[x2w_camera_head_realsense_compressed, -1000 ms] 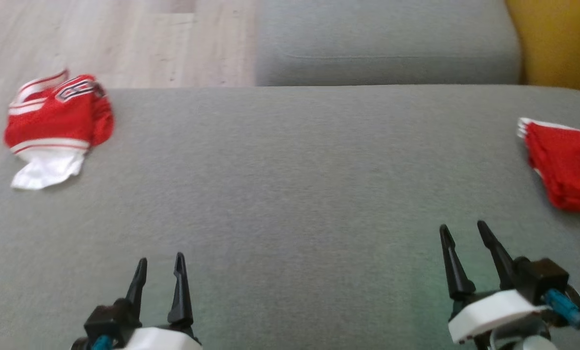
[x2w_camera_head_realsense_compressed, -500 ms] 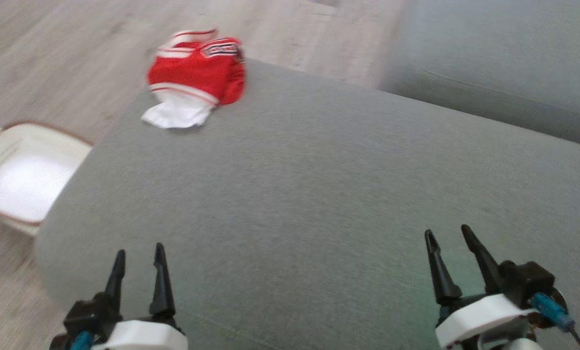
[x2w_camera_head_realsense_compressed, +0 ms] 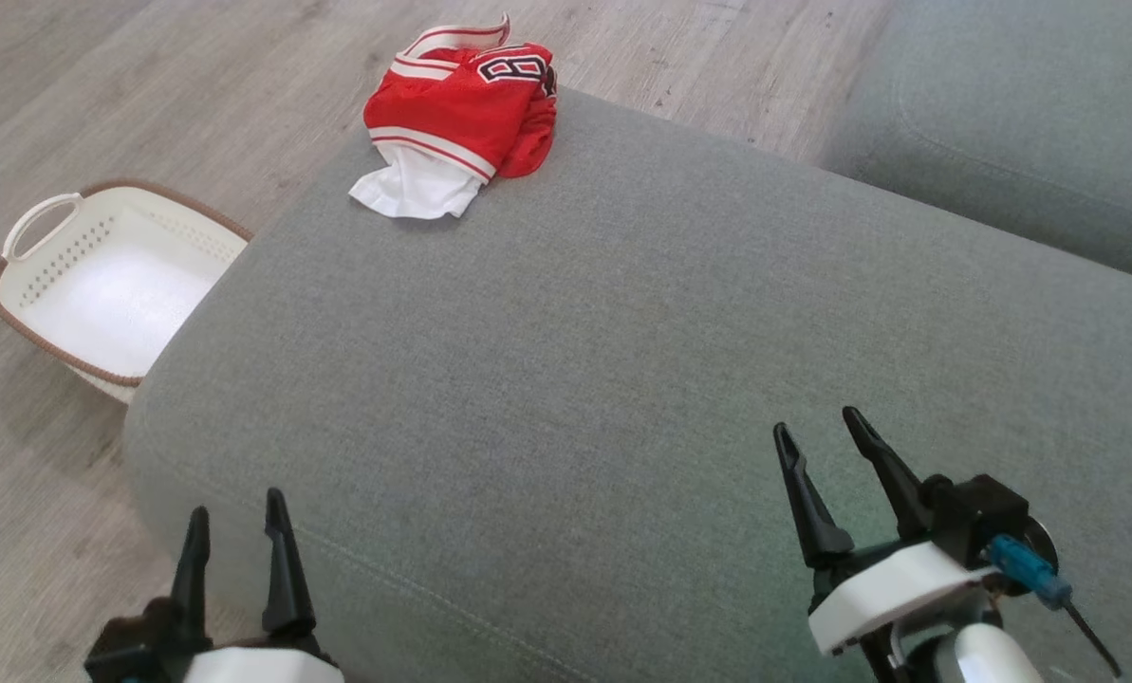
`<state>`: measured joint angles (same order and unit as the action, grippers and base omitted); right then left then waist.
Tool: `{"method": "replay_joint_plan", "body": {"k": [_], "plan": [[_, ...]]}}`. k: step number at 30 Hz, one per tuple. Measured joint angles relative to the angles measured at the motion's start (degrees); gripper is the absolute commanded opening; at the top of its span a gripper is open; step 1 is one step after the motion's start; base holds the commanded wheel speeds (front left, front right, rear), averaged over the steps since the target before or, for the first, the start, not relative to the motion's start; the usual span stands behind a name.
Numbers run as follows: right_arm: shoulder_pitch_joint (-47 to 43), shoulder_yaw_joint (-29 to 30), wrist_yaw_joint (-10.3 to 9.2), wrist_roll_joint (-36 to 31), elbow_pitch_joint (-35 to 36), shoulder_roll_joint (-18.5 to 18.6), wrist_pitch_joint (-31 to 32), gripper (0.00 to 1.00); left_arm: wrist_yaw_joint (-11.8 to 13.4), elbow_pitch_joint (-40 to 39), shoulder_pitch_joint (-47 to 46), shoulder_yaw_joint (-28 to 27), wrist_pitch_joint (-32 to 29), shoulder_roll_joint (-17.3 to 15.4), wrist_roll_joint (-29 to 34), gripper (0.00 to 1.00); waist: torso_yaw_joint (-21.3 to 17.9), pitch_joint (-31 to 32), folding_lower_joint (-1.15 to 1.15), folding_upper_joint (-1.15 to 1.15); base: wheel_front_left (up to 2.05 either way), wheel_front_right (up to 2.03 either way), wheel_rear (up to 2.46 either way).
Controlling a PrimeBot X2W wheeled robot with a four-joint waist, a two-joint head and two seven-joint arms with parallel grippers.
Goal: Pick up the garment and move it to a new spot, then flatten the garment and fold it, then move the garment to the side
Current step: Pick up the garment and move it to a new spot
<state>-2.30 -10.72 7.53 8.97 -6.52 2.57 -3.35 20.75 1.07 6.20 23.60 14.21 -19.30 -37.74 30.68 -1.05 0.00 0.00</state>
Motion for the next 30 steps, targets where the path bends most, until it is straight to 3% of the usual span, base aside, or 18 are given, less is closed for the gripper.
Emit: {"method": "replay_joint_plan", "body": {"k": [6,11,16,25,30], "plan": [[1.87,1.99,0.0,-2.36,2.15,0.0,1.49,1.0,-0.12,-1.0,-0.82,-2.97,-0.01,-1.47,0.13,1.0,0.11,-2.29,0.0,0.0,0.0,0.0,0.0],[3.83,4.6,0.0,-6.22,7.04,0.04,4.48,1.0,-0.44,-2.92,-10.35,-7.45,-3.1,-8.22,1.41,1.0,-0.01,-6.15,0.0,0.0,0.0,0.0,0.0],[8.33,5.61,0.0,-10.27,12.26,0.13,8.06,1.0,-3.24,-2.3,-25.86,-11.47,-8.59,-14.68,1.02,1.0,-1.67,-11.72,0.01,0.0,0.0,0.0,0.0],[14.79,2.97,0.0,-15.38,21.07,1.41,14.08,1.0,-10.42,15.46,-48.77,-10.16,-22.36,-18.92,-2.36,1.0,-7.03,-22.52,0.01,0.0,0.0,0.0,0.0],[16.02,2.35,0.0,-16.11,26.38,4.05,17.42,1.0,-13.34,26.7,-55.41,-6.75,-26.02,-16.77,-2.38,1.0,-10.63,-29.65,0.02,-0.01,0.0,0.0,0.0]]}}
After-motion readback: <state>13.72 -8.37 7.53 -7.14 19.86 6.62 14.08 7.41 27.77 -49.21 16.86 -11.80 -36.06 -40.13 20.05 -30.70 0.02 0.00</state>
